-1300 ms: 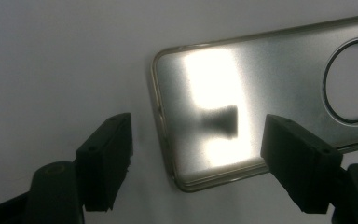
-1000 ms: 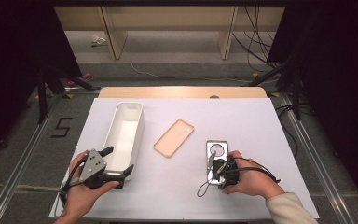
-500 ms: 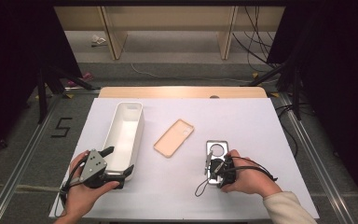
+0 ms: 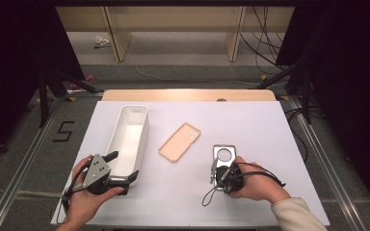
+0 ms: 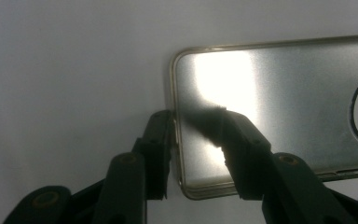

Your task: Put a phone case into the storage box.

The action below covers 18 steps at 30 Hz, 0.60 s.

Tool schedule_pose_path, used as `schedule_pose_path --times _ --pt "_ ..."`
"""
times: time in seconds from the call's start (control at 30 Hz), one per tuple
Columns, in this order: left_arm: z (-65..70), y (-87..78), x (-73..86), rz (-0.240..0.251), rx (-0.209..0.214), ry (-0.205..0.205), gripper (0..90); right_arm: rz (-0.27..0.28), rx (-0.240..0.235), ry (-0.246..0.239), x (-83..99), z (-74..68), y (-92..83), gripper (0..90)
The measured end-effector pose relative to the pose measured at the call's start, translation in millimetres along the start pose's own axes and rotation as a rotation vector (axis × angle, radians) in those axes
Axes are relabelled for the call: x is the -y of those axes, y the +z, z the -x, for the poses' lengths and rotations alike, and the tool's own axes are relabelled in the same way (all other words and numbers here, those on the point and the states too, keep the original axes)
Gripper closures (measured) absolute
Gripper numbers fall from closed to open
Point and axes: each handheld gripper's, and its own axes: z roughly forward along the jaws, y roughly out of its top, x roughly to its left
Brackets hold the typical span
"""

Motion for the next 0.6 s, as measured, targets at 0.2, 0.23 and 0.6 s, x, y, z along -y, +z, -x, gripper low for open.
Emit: schedule_pose_path --times 0.2,0.23,0.6 --pt "0.4 0.1 0.0 0.000 0.002 0.000 9.2 -0.011 -0.010 -0.016 -1.4 -2.4 -0.2 74.5" --pt "0.4 0.1 0.0 0.000 0.002 0.000 9.2 -0.011 -0.010 -0.016 -1.4 -2.4 -0.2 74.5" --pt "0.9 0.1 0.0 0.002 0.007 0.000 9.7 -0.023 -0.008 -0.048 -3.0 -6.4 -0.7 84.7"
